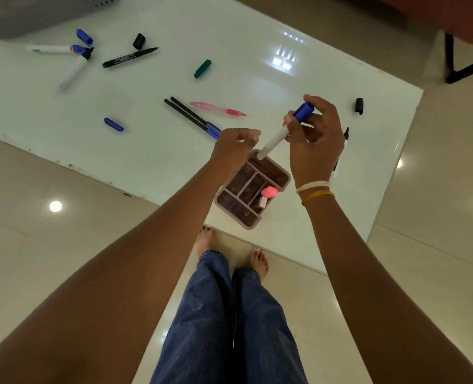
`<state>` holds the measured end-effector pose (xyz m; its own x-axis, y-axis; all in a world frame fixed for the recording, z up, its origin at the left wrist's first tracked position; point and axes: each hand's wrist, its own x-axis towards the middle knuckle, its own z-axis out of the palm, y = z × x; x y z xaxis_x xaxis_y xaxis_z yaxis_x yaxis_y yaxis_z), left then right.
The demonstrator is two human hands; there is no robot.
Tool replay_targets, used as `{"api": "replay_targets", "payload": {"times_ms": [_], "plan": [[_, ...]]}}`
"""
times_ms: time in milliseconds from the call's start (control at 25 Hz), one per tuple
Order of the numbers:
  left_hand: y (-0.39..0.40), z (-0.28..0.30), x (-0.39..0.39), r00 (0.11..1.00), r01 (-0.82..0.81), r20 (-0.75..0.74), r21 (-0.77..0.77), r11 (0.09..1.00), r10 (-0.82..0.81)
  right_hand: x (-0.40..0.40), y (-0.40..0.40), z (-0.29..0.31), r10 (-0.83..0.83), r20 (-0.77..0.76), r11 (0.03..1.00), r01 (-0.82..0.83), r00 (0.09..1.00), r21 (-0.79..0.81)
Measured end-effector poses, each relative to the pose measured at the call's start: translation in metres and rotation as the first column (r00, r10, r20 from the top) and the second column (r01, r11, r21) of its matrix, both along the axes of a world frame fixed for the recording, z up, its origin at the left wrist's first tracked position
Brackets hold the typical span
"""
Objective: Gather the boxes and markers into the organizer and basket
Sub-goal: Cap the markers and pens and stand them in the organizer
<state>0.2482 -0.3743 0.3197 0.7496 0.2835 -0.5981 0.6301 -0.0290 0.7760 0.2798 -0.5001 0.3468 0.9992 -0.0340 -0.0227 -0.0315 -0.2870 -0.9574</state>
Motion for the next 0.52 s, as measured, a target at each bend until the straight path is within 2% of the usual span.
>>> {"api": "replay_targets", "payload": {"times_ms": [80,160,320,440,520], "plan": [[-0.001,-0.012,-0.007,0.991,0.116,-0.073,0.074,0.990,-0.111,-0.011,-0.006,-0.006,0.072,0.026,0.994,-0.070,0.997,-0.085],[-0.004,-0.019,-0.011,0.973,0.211,-0.127,0.138,0.968,-0.194,-0.018,-0.006,-0.016,0.121,-0.019,0.986,-0.122,0.992,-0.110],[-0.005,-0.021,-0.008,0.975,0.201,-0.122,0.145,0.969,-0.184,-0.013,-0.006,-0.031,0.149,-0.198,0.980,-0.171,0.969,-0.102],[-0.005,-0.020,-0.005,0.966,0.236,-0.132,0.113,0.965,-0.220,0.001,-0.017,-0.030,0.186,-0.250,0.982,-0.188,0.950,0.013],[-0.006,-0.019,0.002,0.967,0.210,-0.159,0.066,0.976,-0.197,0.013,-0.031,-0.032,0.140,-0.292,0.990,-0.125,0.946,0.070]]}}
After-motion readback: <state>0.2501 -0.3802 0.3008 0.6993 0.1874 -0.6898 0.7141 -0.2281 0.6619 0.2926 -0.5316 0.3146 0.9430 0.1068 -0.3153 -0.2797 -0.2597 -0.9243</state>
